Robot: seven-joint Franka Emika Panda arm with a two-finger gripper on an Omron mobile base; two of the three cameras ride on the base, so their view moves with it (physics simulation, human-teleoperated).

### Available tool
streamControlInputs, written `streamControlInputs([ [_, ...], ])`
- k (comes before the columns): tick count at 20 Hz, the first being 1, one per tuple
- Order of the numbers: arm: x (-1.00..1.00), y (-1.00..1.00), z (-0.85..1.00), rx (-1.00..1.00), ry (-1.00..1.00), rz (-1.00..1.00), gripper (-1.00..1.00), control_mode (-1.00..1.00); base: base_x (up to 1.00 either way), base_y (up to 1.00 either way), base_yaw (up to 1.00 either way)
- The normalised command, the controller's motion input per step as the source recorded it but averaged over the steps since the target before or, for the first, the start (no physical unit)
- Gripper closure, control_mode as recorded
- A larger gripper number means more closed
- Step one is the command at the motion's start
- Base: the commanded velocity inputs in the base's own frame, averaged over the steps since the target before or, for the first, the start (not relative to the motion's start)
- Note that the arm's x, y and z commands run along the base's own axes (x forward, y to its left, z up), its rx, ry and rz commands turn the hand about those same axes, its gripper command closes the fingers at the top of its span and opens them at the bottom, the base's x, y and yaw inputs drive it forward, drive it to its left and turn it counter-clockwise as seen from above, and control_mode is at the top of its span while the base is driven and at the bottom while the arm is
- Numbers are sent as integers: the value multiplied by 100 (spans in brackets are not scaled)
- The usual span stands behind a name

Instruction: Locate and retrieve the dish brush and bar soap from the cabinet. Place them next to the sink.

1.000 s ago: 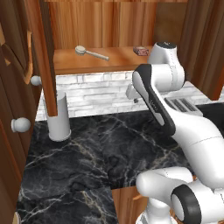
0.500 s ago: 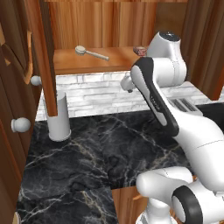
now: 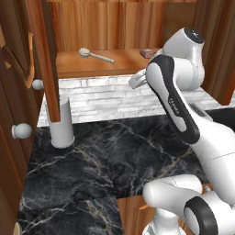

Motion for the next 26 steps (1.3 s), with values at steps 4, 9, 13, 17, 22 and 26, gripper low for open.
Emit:
streamControlInputs([
  [4,4,12,33,-2,-14,14,-100,-100,0,0,0],
  [9,23,21,12,-4,-7,2,-100,-100,0,0,0],
  [13,45,21,6,0,-3,-5,-100,-100,0,0,0],
  [17,46,14,8,0,-3,-9,-100,-100,0,0,0],
  [22,43,10,0,5,-5,-8,-100,-100,0,0,0],
  [26,34,6,13,8,-11,-9,-100,-100,0,0,0],
])
